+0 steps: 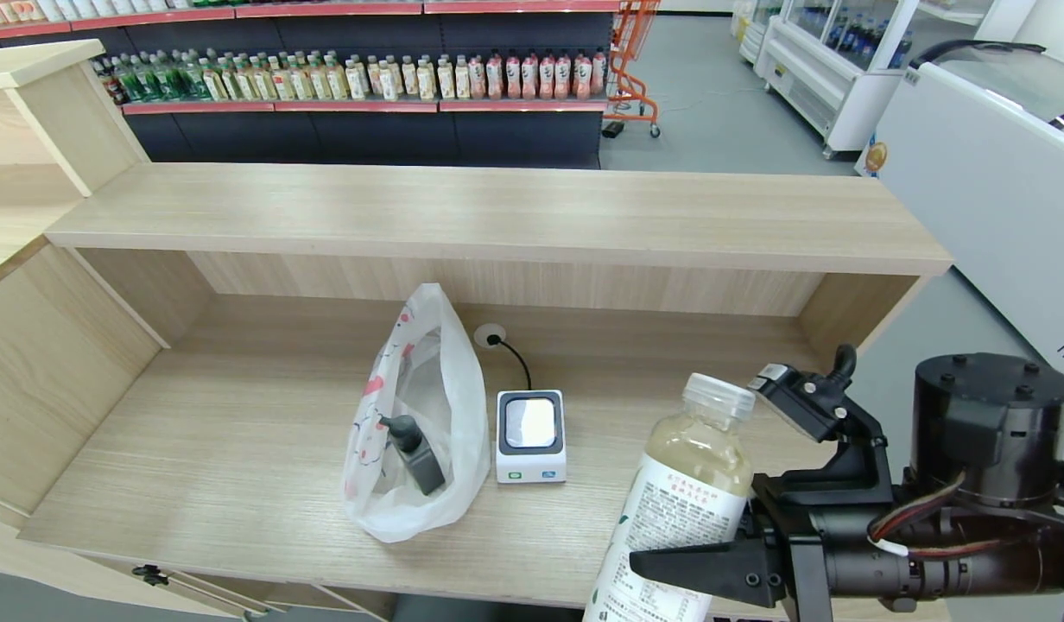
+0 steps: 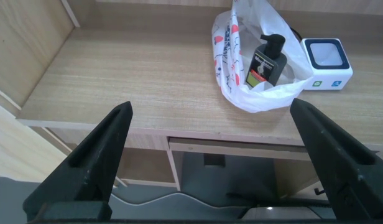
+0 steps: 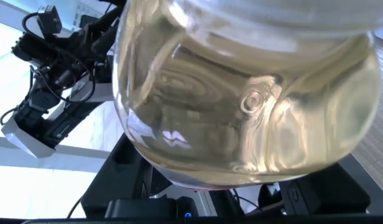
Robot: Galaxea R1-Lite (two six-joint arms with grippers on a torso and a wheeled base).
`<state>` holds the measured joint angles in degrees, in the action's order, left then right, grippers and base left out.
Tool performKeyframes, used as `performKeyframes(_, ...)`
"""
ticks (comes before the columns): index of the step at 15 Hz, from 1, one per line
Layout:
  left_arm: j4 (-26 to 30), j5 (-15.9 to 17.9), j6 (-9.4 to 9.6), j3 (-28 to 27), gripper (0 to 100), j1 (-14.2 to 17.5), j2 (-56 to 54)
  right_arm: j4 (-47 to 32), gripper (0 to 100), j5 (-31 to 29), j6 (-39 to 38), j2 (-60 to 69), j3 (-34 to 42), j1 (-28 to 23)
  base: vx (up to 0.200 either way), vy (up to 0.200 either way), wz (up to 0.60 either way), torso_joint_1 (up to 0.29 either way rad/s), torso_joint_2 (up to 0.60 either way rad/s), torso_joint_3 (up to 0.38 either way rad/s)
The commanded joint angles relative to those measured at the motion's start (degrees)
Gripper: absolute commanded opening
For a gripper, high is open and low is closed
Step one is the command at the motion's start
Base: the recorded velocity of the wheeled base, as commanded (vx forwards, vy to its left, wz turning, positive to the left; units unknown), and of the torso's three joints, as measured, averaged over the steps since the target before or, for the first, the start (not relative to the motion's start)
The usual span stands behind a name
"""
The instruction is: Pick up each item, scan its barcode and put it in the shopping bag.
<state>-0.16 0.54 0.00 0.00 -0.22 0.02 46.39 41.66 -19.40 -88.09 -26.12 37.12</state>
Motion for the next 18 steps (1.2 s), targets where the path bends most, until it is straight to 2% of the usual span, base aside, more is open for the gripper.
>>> performKeyframes(1,-0.02,-0.01,0.00,0.00,100,0.04,-0.02,0.02,0,0.00,0.06,-0.33,-0.07,0.06,0.000,0.000,0.00,0.000,0.00,0.000)
performKeyframes(10,-0.02,-0.01,0.00,0.00,100,0.04,-0.02,0.02,0,-0.17,0.24,0.37,-0.24,-0.03,0.000,0.000,0.00,0.000,0.00,0.000)
performKeyframes(11,-0.02,-0.01,0.00,0.00,100,0.04,-0.02,-0.24,0,-0.61,2.26,0.73,0.46,-0.03,0.000,0.000,0.00,0.000,0.00,0.000)
performKeyframes(12,-0.02,-0.01,0.00,0.00,100,0.04,-0.02,-0.51,0,-0.96,12.72,0.73,1.43,-1.35,0.000,0.000,0.00,0.000,0.00,0.000)
performKeyframes(14,-0.02,-0.01,0.00,0.00,100,0.04,-0.02,-0.51,0,-2.54,36.71,0.46,2.13,-7.41,0.000,0.000,0.00,0.000,0.00,0.000)
performKeyframes(15,-0.02,-0.01,0.00,0.00,100,0.04,-0.02,0.02,0,-3.51,46.20,0.11,0.99,-10.75,0.000,0.000,0.00,0.000,0.00,0.000)
performKeyframes(17,-0.02,-0.01,0.00,0.00,100,0.04,-0.02,0.02,0,-6.06,54.99,0.46,-2.97,-13.21,0.000,0.000,0.00,0.000,0.00,0.000)
performKeyframes(18,-0.02,-0.01,0.00,0.00,100,0.04,-0.02,0.02,0,-9.75,57.45,0.29,-5.52,-13.04,0.000,0.000,0.00,0.000,0.00,0.000)
